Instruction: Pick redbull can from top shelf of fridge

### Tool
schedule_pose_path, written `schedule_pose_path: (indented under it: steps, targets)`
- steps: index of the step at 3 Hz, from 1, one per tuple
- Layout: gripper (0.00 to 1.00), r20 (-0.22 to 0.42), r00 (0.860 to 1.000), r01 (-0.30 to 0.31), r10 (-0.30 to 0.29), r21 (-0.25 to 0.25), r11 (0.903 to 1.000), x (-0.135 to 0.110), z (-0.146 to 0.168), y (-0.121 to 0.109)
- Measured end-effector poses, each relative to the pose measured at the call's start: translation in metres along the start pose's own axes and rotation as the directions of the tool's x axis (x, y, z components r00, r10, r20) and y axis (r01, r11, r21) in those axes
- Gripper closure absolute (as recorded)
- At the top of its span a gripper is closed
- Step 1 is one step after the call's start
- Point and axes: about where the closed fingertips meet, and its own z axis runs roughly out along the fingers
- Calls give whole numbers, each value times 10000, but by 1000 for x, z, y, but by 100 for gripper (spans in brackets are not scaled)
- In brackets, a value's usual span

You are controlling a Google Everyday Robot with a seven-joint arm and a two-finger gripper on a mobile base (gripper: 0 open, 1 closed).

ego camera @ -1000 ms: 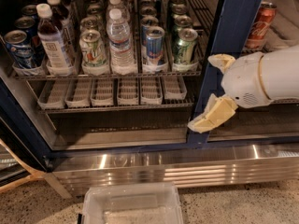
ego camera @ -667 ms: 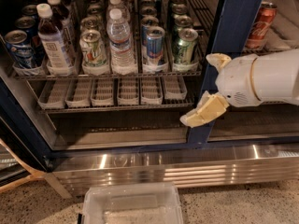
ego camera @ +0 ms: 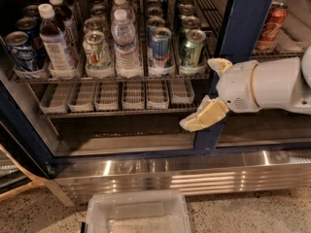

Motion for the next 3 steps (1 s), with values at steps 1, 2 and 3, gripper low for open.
schedule_pose_path:
  steps: [1, 2, 3]
  targets:
    - [0, 434, 9990, 89, -86, -71, 9999, -13, 4, 12]
    - [0, 1281, 9913, 337, -310, -186, 9993, -44, 20, 22]
    - [0, 1709, 9845, 431, -384, -236, 9988, -66, 37, 12]
